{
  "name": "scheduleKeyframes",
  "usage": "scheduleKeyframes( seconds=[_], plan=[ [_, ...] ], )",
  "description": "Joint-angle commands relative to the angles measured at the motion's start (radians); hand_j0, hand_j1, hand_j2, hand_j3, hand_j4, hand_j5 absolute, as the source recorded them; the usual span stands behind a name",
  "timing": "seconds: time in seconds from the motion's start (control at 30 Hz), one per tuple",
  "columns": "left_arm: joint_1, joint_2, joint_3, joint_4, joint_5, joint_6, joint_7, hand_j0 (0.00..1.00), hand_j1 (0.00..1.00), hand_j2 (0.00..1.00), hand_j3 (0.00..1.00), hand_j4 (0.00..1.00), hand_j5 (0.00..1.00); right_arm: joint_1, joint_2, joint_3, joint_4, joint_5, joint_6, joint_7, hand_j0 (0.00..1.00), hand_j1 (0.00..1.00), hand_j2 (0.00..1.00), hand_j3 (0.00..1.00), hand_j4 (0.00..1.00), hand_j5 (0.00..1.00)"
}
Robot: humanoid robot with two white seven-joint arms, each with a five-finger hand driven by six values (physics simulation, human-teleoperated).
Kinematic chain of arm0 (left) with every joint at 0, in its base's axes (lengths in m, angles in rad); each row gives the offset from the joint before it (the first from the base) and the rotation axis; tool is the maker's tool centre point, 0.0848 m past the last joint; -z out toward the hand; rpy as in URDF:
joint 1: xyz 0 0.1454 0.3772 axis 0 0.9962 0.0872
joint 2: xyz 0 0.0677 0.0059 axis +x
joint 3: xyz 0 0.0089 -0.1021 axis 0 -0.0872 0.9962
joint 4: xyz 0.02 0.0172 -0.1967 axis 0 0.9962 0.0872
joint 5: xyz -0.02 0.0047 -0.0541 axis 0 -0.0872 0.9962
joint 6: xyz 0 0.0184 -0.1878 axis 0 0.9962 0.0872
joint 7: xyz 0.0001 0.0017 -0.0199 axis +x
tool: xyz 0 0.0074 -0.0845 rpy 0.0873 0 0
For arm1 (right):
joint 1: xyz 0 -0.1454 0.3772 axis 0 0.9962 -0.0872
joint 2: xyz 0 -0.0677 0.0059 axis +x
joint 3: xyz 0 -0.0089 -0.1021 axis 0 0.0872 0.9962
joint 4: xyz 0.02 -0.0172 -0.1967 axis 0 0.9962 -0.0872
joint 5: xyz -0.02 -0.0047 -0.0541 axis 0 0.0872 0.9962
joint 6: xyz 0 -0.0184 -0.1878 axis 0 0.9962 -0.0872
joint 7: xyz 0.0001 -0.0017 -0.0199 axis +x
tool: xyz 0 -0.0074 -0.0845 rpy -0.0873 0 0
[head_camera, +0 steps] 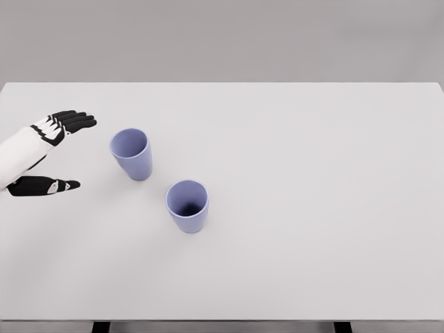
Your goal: Place the right cup on the left cup with left arm
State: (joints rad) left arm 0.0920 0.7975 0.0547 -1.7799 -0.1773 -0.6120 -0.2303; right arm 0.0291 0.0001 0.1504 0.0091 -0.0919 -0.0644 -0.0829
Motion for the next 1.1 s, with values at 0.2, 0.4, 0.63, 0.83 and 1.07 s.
scheduleKeyframes(
  seconds=[0.2, 0.4, 0.63, 0.83, 1.07],
  plan=[
    [0.000, 0.008, -0.007, 0.011, 0.009, 0.001, -0.001, 1.00, 1.00, 1.00, 1.00, 1.00, 1.00, 0.000, 0.000, 0.000, 0.000, 0.000, 0.000, 0.000, 1.00, 1.00, 1.00, 1.00, 1.00, 1.00],
    [-0.093, 0.218, -0.194, 0.109, 0.245, 0.001, -0.001, 1.00, 1.00, 1.00, 1.00, 1.00, 1.00, 0.000, 0.000, 0.000, 0.000, 0.000, 0.000, 0.000, 1.00, 1.00, 1.00, 1.00, 1.00, 1.00],
    [-0.130, 0.430, -0.400, -0.019, 0.461, 0.001, 0.002, 1.00, 1.00, 1.00, 1.00, 1.00, 1.00, 0.000, 0.000, 0.000, 0.000, 0.000, 0.000, 0.000, 1.00, 1.00, 1.00, 1.00, 1.00, 1.00],
    [-0.130, 0.460, -0.457, -0.021, 0.573, 0.001, 0.002, 1.00, 1.00, 1.00, 1.00, 1.00, 1.00, 0.000, 0.000, 0.000, 0.000, 0.000, -0.002, 0.000, 1.00, 1.00, 1.00, 1.00, 1.00, 1.00],
    [-0.129, 0.454, -0.544, -0.021, 0.670, 0.001, 0.003, 1.00, 1.00, 1.00, 1.00, 1.00, 1.00, 0.000, 0.000, 0.000, 0.000, 0.000, 0.000, 0.000, 1.00, 1.00, 1.00, 1.00, 1.00, 1.00]
  ],
)
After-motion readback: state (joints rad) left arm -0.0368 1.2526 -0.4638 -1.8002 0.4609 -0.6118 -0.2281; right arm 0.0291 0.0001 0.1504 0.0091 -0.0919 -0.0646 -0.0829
